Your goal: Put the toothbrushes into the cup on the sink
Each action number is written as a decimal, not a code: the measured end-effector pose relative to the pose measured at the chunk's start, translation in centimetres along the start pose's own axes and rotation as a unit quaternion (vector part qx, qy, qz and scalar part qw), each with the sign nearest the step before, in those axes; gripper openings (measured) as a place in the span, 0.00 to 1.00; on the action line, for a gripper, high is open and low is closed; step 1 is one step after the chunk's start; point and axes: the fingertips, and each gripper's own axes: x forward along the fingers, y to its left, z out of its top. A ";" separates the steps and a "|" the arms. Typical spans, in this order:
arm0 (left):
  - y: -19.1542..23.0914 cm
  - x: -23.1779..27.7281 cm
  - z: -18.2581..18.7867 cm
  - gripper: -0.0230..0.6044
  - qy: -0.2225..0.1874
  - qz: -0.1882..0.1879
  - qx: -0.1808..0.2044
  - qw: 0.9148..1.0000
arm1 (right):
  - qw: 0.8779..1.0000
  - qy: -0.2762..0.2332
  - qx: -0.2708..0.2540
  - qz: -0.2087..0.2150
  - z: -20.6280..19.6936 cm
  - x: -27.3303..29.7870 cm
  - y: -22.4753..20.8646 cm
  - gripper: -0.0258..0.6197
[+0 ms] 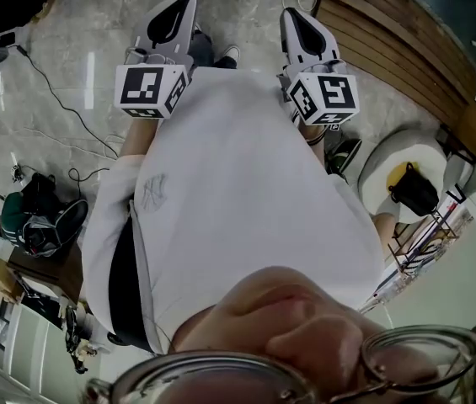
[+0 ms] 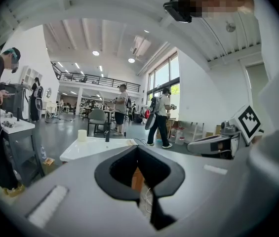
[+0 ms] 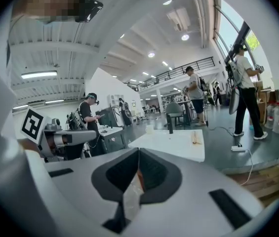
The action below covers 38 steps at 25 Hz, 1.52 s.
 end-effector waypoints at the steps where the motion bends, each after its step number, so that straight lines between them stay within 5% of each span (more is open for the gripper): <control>1: 0.5 0.3 -0.1 0.05 0.001 0.000 -0.002 1.000 | 1.000 0.003 0.000 0.000 0.0 0.5 0.0 0.05; 21: 16.9 9.0 6.0 0.05 -0.018 -0.020 0.015 1.000 | 0.998 0.000 0.009 -0.057 6.3 15.9 -1.0 0.05; 38: 21.0 14.3 5.8 0.05 0.001 -0.009 -0.003 1.000 | 0.998 0.013 0.025 -0.059 7.1 22.2 -4.8 0.06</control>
